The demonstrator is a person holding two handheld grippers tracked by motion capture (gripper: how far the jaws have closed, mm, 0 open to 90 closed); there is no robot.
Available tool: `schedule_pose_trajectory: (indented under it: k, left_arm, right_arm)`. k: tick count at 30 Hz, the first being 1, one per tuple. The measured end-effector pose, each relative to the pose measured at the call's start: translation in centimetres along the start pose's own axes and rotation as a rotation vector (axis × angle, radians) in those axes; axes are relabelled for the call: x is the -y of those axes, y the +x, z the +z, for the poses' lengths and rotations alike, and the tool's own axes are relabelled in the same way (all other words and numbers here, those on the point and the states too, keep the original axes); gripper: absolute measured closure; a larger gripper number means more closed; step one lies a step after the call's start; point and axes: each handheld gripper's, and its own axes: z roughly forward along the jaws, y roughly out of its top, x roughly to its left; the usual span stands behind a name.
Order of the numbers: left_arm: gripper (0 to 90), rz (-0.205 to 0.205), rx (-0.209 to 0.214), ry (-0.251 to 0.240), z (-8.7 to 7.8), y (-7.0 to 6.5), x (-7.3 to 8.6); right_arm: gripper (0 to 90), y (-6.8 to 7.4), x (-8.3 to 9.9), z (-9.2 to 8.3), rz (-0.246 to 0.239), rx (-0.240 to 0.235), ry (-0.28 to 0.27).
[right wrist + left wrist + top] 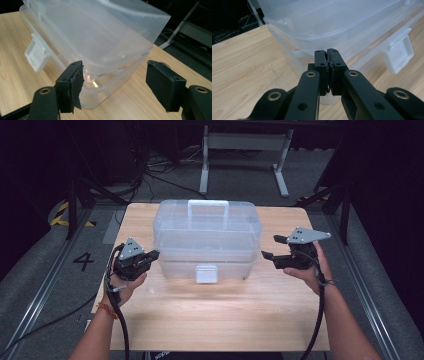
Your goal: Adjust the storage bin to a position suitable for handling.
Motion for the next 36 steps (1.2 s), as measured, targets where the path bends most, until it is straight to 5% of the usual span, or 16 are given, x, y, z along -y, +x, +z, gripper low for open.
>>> schedule_pose_trajectory:
  k: [6,14,36]
  left_arm:
    - [86.9,0.012,-0.007,0.003,-0.1,0.1,-0.4]
    - [86.4,0.013,-0.01,0.003,-0.2,0.2,-0.9]
    - [80.6,0.012,-0.003,-0.009,-0.8,0.5,-0.8]
  right_arm:
    - [31.8,0.2,1.2,1.3,0.029,-0.019,0.021]
    - [32.7,-0.1,1.9,3.3,0.056,0.032,0.031]
    - [33.7,-0.7,1.4,4.0,0.071,0.109,-0.044]
